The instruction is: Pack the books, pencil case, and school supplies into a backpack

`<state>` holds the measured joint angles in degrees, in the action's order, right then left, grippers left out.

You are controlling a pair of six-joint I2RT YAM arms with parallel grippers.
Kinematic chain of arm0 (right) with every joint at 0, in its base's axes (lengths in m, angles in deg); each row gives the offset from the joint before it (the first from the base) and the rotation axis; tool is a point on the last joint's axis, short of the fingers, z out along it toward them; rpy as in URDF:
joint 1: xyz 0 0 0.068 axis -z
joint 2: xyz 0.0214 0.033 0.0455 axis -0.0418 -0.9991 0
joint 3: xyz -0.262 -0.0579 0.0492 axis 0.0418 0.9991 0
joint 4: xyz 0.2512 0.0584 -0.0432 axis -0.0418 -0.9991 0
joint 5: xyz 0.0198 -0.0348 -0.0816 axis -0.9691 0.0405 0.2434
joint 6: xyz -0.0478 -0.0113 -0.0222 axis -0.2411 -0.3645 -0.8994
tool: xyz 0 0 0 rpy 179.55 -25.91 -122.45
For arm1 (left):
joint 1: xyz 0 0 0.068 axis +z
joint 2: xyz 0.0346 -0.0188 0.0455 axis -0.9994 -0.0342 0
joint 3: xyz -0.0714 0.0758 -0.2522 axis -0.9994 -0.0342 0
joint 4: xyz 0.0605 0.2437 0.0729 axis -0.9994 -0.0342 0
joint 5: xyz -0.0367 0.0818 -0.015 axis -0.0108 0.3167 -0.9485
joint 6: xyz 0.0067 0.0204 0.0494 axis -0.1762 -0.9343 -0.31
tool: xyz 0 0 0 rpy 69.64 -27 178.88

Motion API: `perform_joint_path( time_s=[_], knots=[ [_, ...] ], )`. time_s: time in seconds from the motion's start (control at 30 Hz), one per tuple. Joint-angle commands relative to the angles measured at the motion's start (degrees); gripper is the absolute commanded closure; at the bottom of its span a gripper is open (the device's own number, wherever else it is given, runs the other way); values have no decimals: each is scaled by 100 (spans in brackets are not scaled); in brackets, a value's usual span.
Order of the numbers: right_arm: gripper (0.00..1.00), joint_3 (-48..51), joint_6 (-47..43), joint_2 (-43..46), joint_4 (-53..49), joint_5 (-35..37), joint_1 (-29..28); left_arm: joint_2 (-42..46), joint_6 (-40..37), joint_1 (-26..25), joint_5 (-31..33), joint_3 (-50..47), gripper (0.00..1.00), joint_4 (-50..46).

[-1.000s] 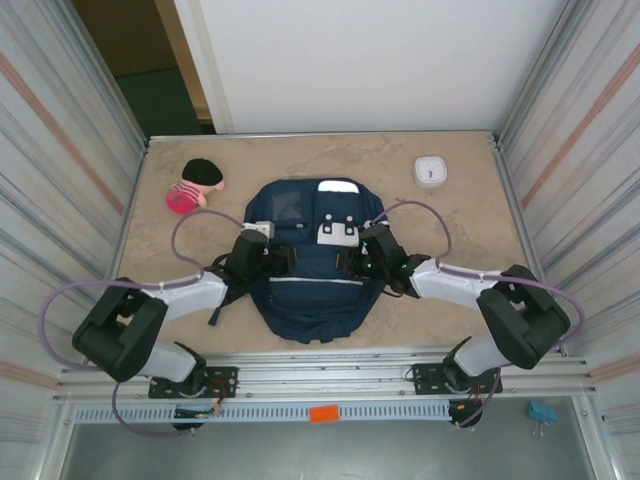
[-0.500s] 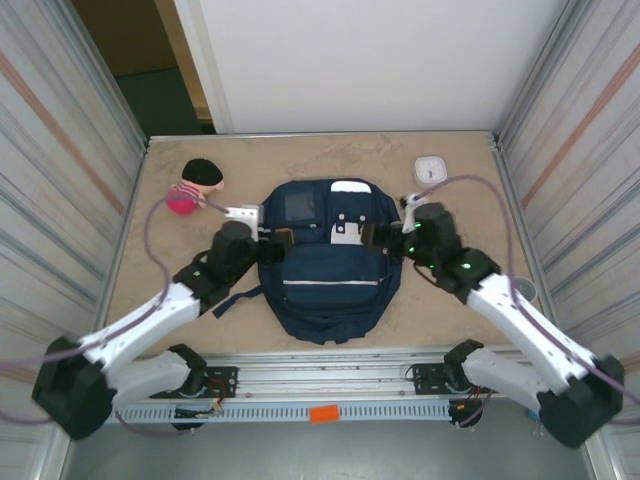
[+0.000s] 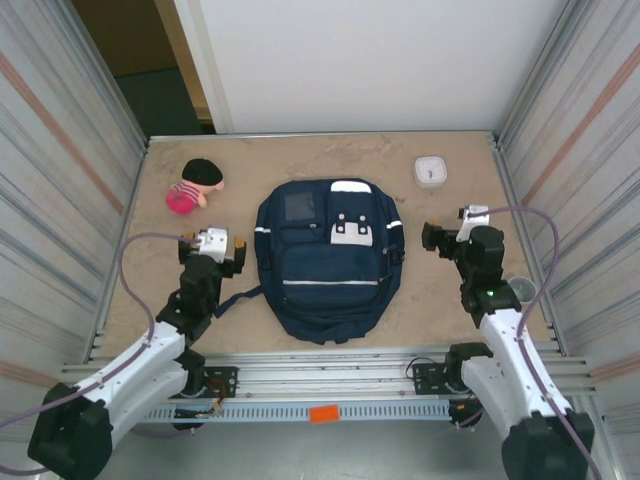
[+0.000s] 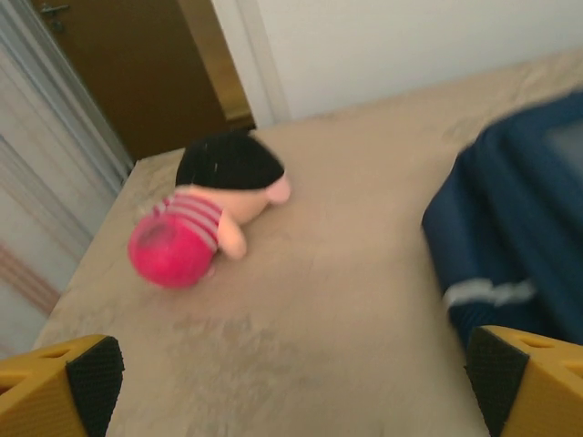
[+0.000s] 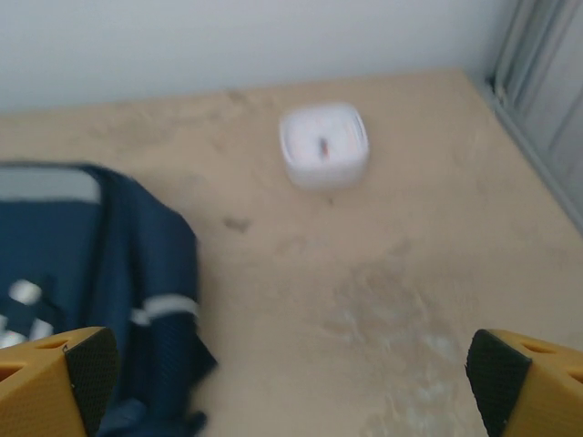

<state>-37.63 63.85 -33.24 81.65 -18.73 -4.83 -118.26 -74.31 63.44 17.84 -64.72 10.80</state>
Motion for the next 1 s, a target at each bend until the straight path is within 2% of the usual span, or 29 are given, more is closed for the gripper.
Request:
perform_joint_path(
  time_s=[0.0, 0.07, 0.13, 0.23, 0.27, 0.3, 0.37, 0.4, 0.43, 0.47, 0.5, 0.53, 0.6, 0.7, 0.97],
  knots=[
    [1, 640, -253, -349, 1854, -595, 414, -172, -259, 456, -195, -328, 1, 1271],
    [1, 866, -394, -829, 2395, -667, 571, -505, -104, 844, -605, -468, 1, 1604],
    [1, 899, -522, -1547, 2802, -691, 662, -1087, 128, 1331, -1161, -657, 1, 2380],
    [1, 838, -561, -2693, 3817, -858, 687, -2118, -98, 1535, -1591, -641, 1, 3691],
    [1, 668, -601, -2895, 3792, -1024, 675, -2569, -116, 1558, -1611, -548, 1, 4043],
    [1, 540, -422, -3126, 3892, -1087, 699, -2866, 70, 1536, -1484, -425, 1, 4124],
    [1, 454, -321, -3817, 4541, -1423, 729, -3809, 179, 1742, -2045, -133, 1, 4408],
    [1, 420, -383, -4167, 4735, -1369, 676, -4402, 119, 1772, -1888, 67, 1, 4886],
    [1, 394, -331, -4633, 5353, -1238, 633, -4561, 50, 1656, -1348, 401, 1, 4379],
    [1, 236, -285, -4466, 4720, -1260, 691, -4051, 459, 1810, -1617, 837, 1, 2572],
    [1, 102, -168, -4315, 4283, -1041, 736, -3975, 650, 2180, -2230, 1092, 1, 2188],
    [1, 1, -92, -4404, 4212, -625, 665, -4122, 792, 2403, -2529, 1144, 1, 2366],
    [1, 31, -222, -4366, 4226, -328, 465, -4039, 856, 2339, -2301, 920, 1, 2574],
    [1, 6, -177, -4372, 4178, -475, 538, -4090, 739, 2207, -2102, 1039, 1, 2411],
    [1, -3, -189, -4383, 4181, -462, 532, -4098, 728, 2196, -2095, 1038, 1, 2432]
  ],
)
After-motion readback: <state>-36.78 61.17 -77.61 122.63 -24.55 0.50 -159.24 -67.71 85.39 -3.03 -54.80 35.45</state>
